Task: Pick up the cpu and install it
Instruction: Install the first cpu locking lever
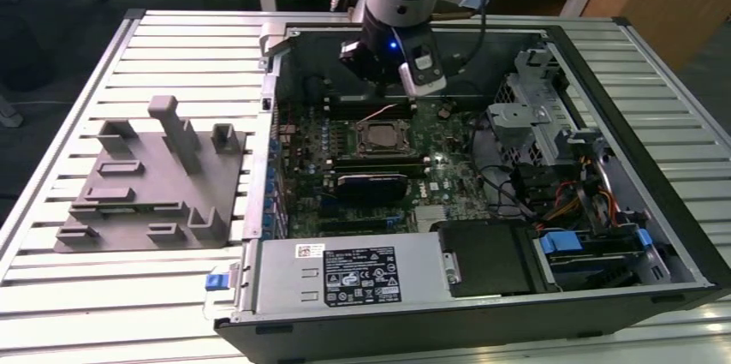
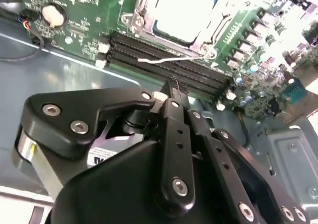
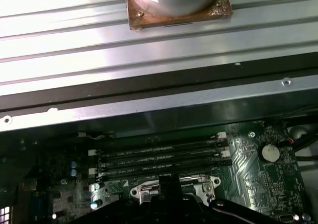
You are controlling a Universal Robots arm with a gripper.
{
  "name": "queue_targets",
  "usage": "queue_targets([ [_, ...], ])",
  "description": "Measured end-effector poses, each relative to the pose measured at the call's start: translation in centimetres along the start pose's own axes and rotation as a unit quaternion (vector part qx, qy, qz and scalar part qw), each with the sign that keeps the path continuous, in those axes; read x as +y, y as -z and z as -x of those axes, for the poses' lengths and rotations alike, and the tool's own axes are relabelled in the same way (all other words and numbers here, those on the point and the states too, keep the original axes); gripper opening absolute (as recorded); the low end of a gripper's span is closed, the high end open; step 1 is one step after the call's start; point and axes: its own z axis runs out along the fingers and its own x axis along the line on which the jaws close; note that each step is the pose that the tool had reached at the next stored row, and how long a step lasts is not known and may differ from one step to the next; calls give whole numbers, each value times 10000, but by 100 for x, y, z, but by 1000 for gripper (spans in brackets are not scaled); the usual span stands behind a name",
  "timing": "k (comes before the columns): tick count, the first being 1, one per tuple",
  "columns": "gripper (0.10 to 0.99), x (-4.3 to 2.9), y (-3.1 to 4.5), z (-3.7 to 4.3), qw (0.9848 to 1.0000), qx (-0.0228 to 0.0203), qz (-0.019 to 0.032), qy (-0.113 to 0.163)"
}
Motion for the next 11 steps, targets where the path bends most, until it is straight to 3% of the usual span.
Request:
queue_targets([
  [5,106,-10,-36,1,9999,-127,-68,-15],
  [11,106,-27,-96,5,9997,-247,-90,-28],
])
